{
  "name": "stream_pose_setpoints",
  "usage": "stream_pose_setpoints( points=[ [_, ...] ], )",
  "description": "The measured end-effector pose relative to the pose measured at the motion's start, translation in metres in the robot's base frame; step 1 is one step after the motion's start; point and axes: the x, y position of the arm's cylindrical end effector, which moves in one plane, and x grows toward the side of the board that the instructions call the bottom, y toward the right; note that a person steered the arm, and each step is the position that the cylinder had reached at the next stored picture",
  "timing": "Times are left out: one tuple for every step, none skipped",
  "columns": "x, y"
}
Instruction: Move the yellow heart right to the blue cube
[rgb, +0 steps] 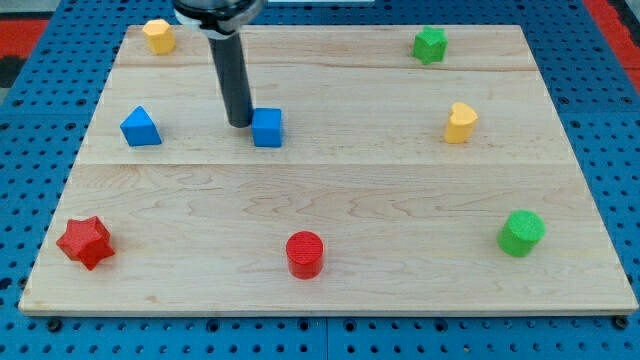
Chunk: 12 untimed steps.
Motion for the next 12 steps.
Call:
stream_pose_setpoints(
  points=[
    [-0.059, 0.015],
    [-0.095, 0.115],
    [-0.084, 0.215],
    [-0.076, 0.265],
    [-0.075, 0.283],
    [-0.074, 0.297],
    [-0.074, 0.296],
    [-0.074, 0.296],
    [-0.050, 0.281],
    [-0.034, 0.280],
    [-0.006, 0.266],
    [0.015, 0.198]
  ],
)
